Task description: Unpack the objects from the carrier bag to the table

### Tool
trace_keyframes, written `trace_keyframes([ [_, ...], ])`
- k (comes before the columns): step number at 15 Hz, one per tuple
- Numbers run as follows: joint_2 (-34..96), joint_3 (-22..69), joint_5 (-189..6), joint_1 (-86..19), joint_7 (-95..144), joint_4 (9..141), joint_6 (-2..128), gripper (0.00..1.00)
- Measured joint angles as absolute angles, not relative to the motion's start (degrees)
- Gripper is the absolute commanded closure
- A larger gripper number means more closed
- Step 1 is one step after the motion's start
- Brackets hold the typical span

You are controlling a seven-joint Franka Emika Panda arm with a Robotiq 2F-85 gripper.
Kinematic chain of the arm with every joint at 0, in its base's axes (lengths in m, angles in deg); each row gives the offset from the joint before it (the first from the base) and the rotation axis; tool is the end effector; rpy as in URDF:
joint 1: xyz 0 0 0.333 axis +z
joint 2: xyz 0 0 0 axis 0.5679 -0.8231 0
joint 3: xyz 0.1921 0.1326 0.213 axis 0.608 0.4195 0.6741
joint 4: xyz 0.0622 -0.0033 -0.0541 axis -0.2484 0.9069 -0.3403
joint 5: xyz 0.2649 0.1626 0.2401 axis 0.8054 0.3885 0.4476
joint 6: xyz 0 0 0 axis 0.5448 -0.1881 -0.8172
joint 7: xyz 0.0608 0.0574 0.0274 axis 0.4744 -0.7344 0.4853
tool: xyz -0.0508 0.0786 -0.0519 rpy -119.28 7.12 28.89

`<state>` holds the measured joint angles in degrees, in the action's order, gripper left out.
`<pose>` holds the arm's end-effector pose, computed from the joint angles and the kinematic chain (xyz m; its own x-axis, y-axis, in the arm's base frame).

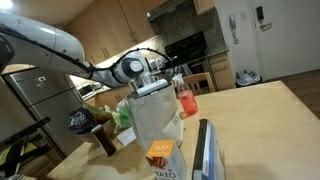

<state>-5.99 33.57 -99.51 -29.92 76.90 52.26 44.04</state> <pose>0.7359 0.1083 0.1974 0.4616 0.8757 -0.1418 0.8809 -0.4714 -0.0430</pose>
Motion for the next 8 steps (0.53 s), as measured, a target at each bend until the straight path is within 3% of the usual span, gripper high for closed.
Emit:
trace_keyframes([
  [8, -5.97, 33.57, -99.52, -29.41, 76.90, 52.24, 42.99, 0.00],
])
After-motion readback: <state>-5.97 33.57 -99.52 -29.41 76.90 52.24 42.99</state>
